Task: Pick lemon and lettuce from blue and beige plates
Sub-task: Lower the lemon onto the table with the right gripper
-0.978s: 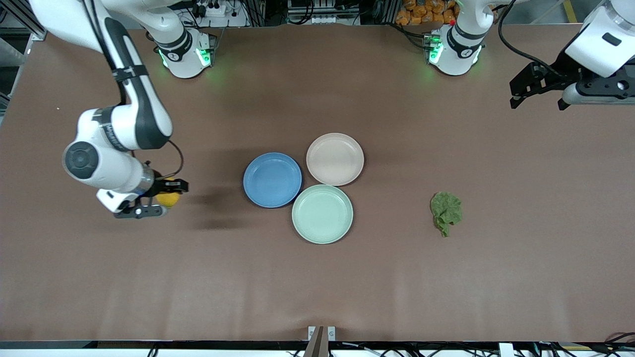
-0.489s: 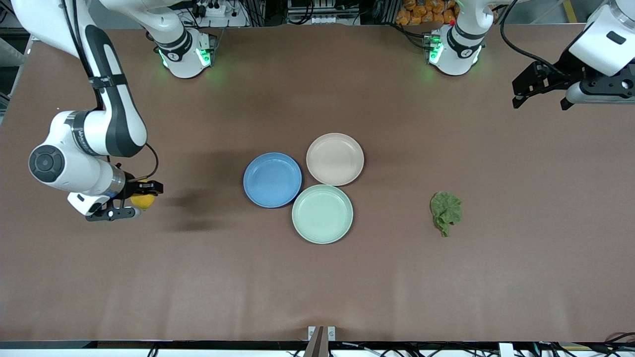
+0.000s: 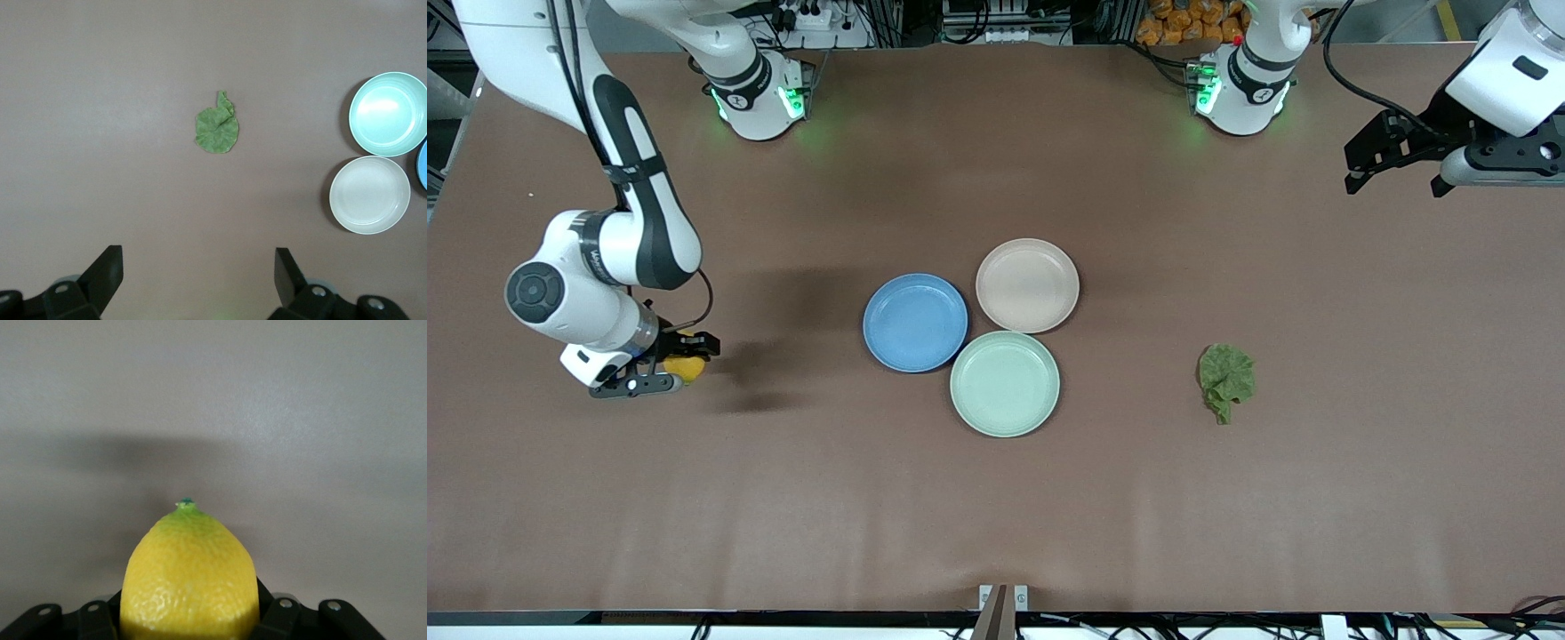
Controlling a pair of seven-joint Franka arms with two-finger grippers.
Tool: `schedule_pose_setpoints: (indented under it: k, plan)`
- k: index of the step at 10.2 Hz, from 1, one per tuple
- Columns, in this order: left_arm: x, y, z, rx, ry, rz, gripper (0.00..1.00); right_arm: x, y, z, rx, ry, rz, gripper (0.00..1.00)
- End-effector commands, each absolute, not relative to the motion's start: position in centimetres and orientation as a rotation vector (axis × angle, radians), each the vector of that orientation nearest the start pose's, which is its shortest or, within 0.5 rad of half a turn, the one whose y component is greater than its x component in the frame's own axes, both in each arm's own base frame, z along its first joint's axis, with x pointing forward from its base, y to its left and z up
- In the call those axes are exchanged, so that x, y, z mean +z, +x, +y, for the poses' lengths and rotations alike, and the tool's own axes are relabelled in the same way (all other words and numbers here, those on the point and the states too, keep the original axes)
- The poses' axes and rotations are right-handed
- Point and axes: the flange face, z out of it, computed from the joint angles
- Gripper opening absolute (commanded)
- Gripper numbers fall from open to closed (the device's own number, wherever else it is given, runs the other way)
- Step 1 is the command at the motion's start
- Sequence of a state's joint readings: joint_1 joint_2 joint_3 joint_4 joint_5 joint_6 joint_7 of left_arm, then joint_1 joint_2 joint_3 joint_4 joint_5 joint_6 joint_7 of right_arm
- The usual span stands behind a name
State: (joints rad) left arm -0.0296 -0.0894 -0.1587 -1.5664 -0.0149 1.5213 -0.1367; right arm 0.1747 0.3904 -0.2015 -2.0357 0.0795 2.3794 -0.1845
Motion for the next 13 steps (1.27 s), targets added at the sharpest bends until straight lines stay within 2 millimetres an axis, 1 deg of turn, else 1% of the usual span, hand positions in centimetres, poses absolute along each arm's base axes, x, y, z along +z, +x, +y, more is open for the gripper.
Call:
schedule_pose_setpoints:
  k: [1, 3, 5, 7, 8, 10, 12, 13]
  plan:
    - [67.6, 50.9, -10.2, -0.059, -3.164, 0.126, 1.00, 23.2, 58.1, -1.8, 0.011, -3.165, -0.196, 0.40]
    - [67.5, 50.9, -10.1, -0.057, -3.162, 0.128, 1.00, 21.8, 57.5, -1.9, -0.020, -3.172, -0.196, 0.40]
    - [67.5, 50.9, -10.1, -0.057, -3.162, 0.128, 1.00, 20.8, 57.3, -2.2, -0.006, -3.175, -0.188, 0.41]
    - [67.5, 50.9, -10.3, -0.056, -3.165, 0.131, 1.00, 19.1, 57.3, -2.4, -0.023, -3.184, -0.184, 0.41]
    - [67.5, 50.9, -10.3, -0.056, -3.165, 0.133, 1.00, 18.3, 57.3, -2.8, -0.032, -3.190, -0.177, 0.41]
    - [67.5, 50.9, -10.4, -0.055, -3.168, 0.134, 1.00, 17.6, 57.4, -2.7, -0.037, -3.191, -0.174, 0.42]
    - [67.5, 50.9, -10.4, -0.055, -3.169, 0.134, 1.00, 17.0, 57.4, -2.9, -0.054, -3.196, -0.169, 0.47]
    - [67.6, 50.9, -10.4, -0.057, -3.170, 0.134, 1.00, 16.9, 57.5, -2.9, -0.055, -3.196, -0.165, 0.61]
